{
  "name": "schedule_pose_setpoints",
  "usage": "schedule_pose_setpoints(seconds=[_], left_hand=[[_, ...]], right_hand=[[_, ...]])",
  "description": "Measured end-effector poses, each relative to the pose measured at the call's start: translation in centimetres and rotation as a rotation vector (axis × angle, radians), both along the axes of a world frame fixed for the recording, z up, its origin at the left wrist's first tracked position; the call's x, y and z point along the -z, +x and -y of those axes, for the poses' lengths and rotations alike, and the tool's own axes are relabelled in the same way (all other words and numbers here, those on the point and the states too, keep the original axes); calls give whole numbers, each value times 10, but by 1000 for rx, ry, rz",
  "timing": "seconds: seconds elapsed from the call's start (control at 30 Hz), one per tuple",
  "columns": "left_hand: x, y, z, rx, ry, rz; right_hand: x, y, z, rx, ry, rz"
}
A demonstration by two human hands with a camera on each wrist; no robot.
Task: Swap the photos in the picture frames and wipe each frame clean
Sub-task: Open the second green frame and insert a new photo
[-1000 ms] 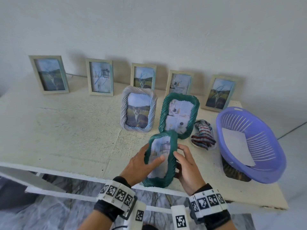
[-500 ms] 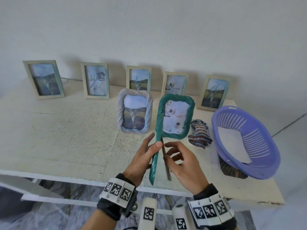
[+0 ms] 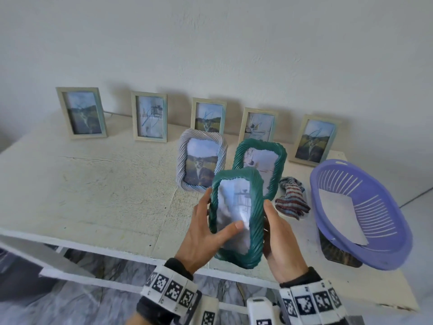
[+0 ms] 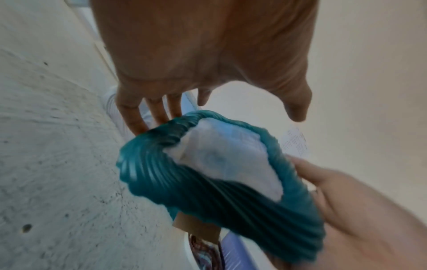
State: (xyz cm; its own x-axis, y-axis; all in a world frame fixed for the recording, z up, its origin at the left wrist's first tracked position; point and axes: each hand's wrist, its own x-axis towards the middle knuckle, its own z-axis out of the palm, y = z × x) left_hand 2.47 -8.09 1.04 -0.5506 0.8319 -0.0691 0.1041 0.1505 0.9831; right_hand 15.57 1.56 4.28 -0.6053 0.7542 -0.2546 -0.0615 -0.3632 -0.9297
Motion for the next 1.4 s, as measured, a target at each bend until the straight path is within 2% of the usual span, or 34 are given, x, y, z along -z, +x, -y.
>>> schedule_pose_setpoints(seconds=[0.1, 0.2, 0.3, 0.4, 0.53, 0.6, 0.77, 0.87, 0.97, 1.2, 1.4], left_hand=[[0, -12, 12, -124, 39, 172], [-7, -30, 18, -136, 34, 431], [-1, -56, 26, -156, -31, 541], [6, -89, 36, -157, -29, 629], [1, -134, 46, -207, -9, 579], [-7, -161, 49, -233, -5, 512], [-17, -231, 42, -316, -24, 392], [-11, -268, 29, -331, -42, 398], [-5, -294, 18, -326, -26, 417], [19, -326, 6, -269, -52, 456], [19, -329, 7, -215, -75, 372]], right_hand=[[12, -7, -6, 11, -114, -98], [18, -16, -5, -87, -221, -119], [22, -33, 2, -157, -221, -53], [26, -61, 7, -133, -215, -4], [29, -117, 12, -242, -176, -31], [26, -147, 11, -246, -85, 15], [18, -217, 1, -195, 576, 210], [24, -254, -4, -152, 746, 319], [25, -279, -8, -120, 808, 416], [34, -304, -13, -134, 830, 490], [37, -305, -11, -157, 813, 557]])
